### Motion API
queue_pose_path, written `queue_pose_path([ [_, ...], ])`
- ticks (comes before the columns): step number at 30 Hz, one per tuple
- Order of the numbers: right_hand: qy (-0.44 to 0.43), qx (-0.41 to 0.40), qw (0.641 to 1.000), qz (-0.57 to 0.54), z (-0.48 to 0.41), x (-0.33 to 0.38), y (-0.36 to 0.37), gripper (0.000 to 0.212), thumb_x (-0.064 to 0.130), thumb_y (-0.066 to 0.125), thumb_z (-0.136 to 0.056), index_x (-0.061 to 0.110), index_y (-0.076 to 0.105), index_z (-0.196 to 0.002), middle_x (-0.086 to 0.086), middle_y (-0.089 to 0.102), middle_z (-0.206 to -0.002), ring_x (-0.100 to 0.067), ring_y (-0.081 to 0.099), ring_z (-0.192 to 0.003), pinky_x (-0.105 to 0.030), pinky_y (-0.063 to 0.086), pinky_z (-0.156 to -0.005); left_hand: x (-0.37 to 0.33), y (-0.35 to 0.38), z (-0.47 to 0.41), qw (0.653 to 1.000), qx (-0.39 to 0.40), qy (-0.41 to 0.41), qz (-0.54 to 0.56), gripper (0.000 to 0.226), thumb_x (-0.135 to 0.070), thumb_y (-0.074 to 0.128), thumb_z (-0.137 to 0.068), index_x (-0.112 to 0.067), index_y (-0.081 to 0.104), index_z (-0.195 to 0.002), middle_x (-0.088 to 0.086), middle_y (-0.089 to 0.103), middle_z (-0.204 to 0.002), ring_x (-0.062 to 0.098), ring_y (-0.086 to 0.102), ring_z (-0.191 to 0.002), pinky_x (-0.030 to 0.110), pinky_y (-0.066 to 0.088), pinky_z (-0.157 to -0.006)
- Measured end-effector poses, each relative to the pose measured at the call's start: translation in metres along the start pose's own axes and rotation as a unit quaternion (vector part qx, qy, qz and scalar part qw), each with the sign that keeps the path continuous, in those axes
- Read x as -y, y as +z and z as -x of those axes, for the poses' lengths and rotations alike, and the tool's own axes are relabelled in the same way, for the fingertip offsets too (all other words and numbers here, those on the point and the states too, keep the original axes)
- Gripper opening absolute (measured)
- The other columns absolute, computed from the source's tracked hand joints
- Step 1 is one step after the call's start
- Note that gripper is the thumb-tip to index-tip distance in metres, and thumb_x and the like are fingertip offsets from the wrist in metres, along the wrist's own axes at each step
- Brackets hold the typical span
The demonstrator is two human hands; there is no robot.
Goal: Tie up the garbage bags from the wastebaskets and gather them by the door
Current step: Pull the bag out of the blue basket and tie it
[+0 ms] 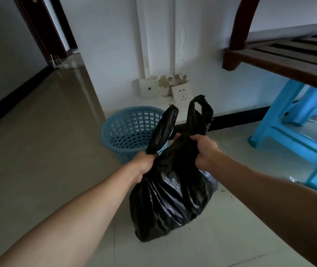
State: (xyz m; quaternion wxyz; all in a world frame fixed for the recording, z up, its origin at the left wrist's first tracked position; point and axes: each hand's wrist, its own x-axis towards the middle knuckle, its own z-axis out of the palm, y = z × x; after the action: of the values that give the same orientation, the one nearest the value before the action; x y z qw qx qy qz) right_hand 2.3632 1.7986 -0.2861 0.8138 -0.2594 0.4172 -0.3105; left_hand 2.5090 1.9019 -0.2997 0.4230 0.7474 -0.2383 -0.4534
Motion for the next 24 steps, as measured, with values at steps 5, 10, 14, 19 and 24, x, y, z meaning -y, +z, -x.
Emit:
queue_pose_path([
  [5,-0.033,-0.039,0.997,-0.054,-0.003,0.015,-0.003,0.013,0.016,0.047,-0.097,0.009,0.050,-0.086,0.000,0.034,-0.045,-0.017,0.038,-0.040,-0.037,0.054,-0.065,0.000,-0.004,-0.002,0.985,-0.001,-0.051,0.165,0.019,-0.017,0.050,-0.099,-0.004,0.062,-0.107,0.013,0.066,-0.085,0.027,0.064,-0.077,0.038,0.054,-0.071],
  [10,-0.023,-0.027,0.996,0.080,-0.006,0.021,-0.015,0.022,0.014,0.068,-0.086,0.013,0.047,-0.078,0.002,0.036,-0.047,-0.012,0.036,-0.042,-0.026,0.045,-0.054,-0.017,-0.003,0.004,0.938,0.024,-0.036,0.345,0.028,-0.023,0.047,-0.100,-0.003,0.066,-0.106,0.012,0.071,-0.103,0.027,0.066,-0.098,0.040,0.051,-0.080],
  [14,0.007,-0.047,0.988,0.147,-0.006,0.024,-0.015,0.023,0.018,0.060,-0.096,0.008,0.052,-0.077,-0.001,0.040,-0.046,-0.014,0.042,-0.041,-0.025,0.045,-0.047,-0.018,0.009,0.003,0.981,0.009,0.054,0.185,0.029,-0.022,0.046,-0.100,-0.012,0.062,-0.079,0.007,0.065,-0.075,0.021,0.061,-0.072,0.031,0.047,-0.071],
  [19,0.021,-0.042,0.969,0.244,-0.001,0.025,-0.011,0.031,0.018,0.045,-0.101,0.005,0.052,-0.074,-0.004,0.045,-0.047,-0.013,0.040,-0.031,-0.018,0.039,-0.038,-0.009,0.010,0.005,0.933,-0.014,0.252,-0.258,0.032,-0.022,0.052,-0.093,-0.015,0.053,-0.062,0.003,0.058,-0.064,0.024,0.059,-0.065,0.037,0.041,-0.060],
  [24,-0.061,-0.031,0.875,0.479,0.004,0.015,-0.021,0.017,0.017,0.053,-0.097,0.006,0.055,-0.085,-0.007,0.049,-0.068,-0.015,0.044,-0.047,-0.020,0.039,-0.046,-0.010,0.009,0.013,0.866,-0.036,0.256,-0.429,0.041,-0.027,0.049,-0.094,-0.018,0.040,-0.055,-0.001,0.047,-0.054,0.023,0.051,-0.058,0.031,0.035,-0.056],
])
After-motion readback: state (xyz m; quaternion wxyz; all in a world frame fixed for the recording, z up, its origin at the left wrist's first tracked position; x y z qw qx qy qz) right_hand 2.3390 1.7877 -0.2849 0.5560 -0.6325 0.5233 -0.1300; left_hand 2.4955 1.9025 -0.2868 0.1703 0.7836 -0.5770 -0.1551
